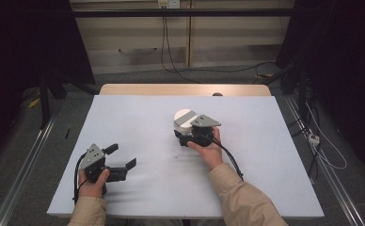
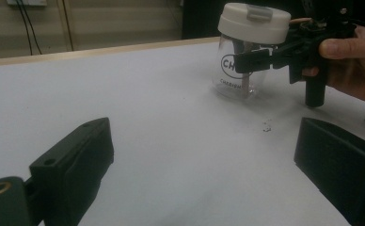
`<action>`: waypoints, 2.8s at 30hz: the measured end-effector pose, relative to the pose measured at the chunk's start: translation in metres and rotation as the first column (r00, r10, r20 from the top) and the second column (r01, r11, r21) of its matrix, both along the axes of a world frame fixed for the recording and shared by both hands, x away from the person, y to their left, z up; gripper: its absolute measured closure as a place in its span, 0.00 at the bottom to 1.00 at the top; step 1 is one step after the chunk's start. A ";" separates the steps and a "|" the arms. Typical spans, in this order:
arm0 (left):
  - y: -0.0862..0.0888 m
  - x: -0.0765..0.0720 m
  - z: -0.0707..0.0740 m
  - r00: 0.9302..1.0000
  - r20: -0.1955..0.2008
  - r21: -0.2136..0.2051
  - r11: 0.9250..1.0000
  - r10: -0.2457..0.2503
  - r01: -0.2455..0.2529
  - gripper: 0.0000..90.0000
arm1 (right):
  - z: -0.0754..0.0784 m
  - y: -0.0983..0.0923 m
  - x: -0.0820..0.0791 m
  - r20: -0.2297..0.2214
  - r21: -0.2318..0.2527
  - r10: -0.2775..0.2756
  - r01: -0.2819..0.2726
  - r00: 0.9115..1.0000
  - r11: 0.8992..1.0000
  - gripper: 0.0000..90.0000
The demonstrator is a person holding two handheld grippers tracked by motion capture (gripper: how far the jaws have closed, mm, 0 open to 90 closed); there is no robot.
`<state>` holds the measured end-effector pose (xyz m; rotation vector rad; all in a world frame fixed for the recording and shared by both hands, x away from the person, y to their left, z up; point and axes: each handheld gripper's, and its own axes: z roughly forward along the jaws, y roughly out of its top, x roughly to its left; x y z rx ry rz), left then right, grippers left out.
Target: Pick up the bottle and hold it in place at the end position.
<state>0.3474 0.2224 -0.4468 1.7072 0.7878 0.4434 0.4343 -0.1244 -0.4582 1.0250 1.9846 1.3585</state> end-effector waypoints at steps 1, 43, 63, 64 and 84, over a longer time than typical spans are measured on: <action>0.000 0.000 0.000 1.000 -0.001 -0.002 1.000 0.000 0.000 0.05 | 0.000 0.000 0.000 0.001 -0.001 0.000 0.000 1.000 1.000 0.21; -0.040 0.022 0.009 0.998 -0.043 -0.029 0.999 -0.042 0.040 0.05 | -0.004 -0.003 0.001 0.004 0.008 0.027 -0.027 1.000 1.000 0.21; -0.064 0.035 0.016 0.997 -0.066 -0.026 0.999 -0.047 0.045 0.10 | -0.005 -0.003 0.001 0.000 0.008 0.027 -0.027 1.000 1.000 0.21; -0.065 0.036 0.016 0.997 -0.068 -0.032 0.999 -0.045 0.042 0.10 | -0.004 -0.003 0.001 -0.001 0.007 0.027 -0.027 1.000 1.000 0.21; -0.078 0.046 0.022 0.997 -0.051 -0.028 0.998 -0.062 0.060 0.14 | -0.005 -0.003 0.001 -0.001 0.002 0.027 -0.027 1.000 1.000 0.21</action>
